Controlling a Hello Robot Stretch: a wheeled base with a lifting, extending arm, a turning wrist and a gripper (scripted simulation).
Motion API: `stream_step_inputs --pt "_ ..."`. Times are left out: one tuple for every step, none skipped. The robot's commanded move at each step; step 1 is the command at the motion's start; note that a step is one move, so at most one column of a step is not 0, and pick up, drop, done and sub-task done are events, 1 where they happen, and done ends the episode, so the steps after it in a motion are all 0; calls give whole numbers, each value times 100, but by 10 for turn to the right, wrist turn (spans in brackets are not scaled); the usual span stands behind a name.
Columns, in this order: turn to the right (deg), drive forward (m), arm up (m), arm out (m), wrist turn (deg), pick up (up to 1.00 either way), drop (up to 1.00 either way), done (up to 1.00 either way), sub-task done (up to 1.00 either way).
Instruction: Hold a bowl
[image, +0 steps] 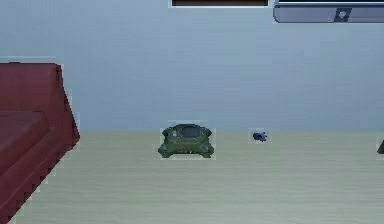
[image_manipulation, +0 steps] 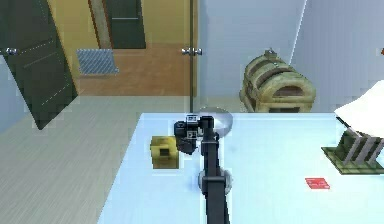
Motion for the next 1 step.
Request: stream_step_inputs --pt "0 0 0 0 0 0 0 100 0"
